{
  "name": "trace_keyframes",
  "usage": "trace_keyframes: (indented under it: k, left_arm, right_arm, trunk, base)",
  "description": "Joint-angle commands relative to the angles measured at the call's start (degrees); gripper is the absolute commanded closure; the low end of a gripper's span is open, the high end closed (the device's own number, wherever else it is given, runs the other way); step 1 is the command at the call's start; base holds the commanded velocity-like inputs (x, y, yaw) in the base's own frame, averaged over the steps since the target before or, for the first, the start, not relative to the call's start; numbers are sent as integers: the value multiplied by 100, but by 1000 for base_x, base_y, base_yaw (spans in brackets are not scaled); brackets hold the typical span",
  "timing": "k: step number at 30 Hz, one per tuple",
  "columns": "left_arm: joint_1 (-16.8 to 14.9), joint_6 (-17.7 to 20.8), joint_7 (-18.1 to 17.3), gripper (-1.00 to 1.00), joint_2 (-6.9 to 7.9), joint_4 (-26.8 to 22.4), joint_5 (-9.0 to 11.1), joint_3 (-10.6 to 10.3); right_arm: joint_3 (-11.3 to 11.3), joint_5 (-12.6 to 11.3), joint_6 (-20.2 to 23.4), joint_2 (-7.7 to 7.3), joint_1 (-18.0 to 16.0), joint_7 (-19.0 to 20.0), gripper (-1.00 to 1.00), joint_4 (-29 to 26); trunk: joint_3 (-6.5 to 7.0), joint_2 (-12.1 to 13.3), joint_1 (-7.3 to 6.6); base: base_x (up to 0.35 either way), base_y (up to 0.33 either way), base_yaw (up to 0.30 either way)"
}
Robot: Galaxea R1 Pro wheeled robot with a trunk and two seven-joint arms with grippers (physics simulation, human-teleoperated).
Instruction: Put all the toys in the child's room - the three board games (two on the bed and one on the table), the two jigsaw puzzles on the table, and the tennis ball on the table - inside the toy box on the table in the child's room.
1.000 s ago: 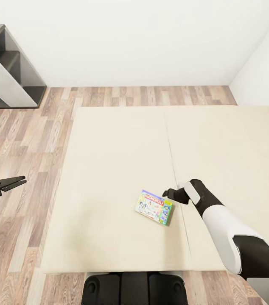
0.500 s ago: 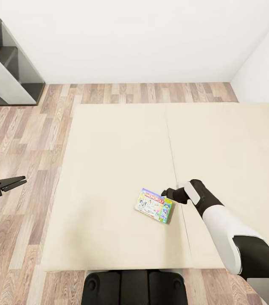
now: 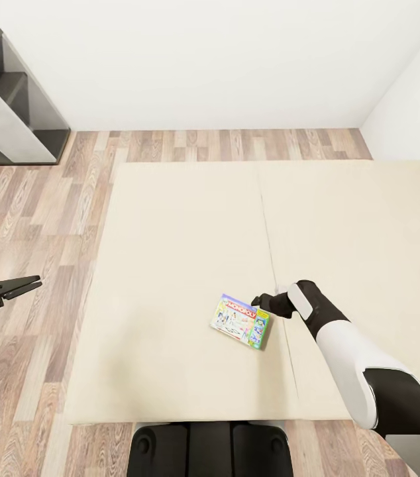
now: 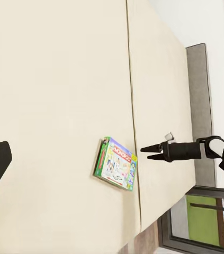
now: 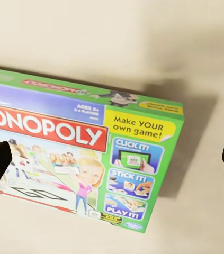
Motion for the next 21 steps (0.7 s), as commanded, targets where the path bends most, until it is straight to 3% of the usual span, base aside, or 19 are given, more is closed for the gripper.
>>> trace_keyframes:
  k: [1,21]
  left_arm:
    - [-3,61,-27,-100,2,0,-9,-2]
    - [-3,61,-27,-100,-3,0,-9,-18]
  right_arm:
    - [-22,-37,25,2,-2,-31,-100,-7]
    - [-23,-38,27,1,-3,370,-100,-8]
  trunk:
    - [-7,-9,3]
    - [-7,-9,3]
  base:
    - [0,0,0]
    - [0,0,0]
